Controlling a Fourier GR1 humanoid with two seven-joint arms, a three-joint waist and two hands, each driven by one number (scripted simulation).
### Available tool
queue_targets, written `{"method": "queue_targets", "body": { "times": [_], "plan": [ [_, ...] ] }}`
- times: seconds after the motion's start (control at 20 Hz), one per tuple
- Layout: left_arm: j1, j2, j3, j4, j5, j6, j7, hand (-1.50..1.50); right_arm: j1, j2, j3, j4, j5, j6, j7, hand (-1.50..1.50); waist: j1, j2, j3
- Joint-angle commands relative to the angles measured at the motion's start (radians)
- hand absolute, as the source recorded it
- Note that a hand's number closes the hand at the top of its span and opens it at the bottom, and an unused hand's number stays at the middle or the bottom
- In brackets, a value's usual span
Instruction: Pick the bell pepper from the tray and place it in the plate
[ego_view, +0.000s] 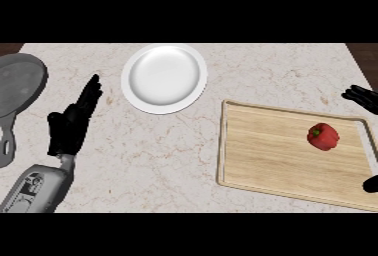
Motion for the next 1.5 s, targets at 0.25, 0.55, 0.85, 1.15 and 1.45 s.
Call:
{"method": "queue_targets", "body": {
  "times": [0.25,0.55,0.85,1.15,1.45],
  "plan": [
    [-0.037,0.004,0.028,0.011,0.008,-0.03,0.025,0.0,-0.124,-0.262,0.044,0.028,0.207,0.143,-0.045,-1.5,0.017,0.001,-0.002],
    [-0.05,-0.016,0.034,0.03,-0.007,-0.037,0.009,0.0,-0.18,-0.299,0.144,0.12,0.358,0.134,-0.128,-1.5,0.022,0.005,-0.001],
    [-0.008,-0.062,-0.003,0.002,-0.047,-0.013,0.008,0.0,-0.254,-0.298,0.202,0.252,0.41,0.143,-0.205,-1.5,0.028,0.004,-0.001],
    [-0.078,-0.058,0.029,0.041,-0.048,-0.034,0.039,0.0,-0.313,-0.19,0.333,0.278,0.531,0.041,-0.168,-1.5,0.026,0.005,-0.001],
    [-0.068,-0.055,0.052,0.028,-0.057,-0.045,0.054,0.0,-0.368,-0.092,0.407,0.289,0.616,0.002,-0.079,-1.5,0.02,0.001,-0.002]
  ]
}}
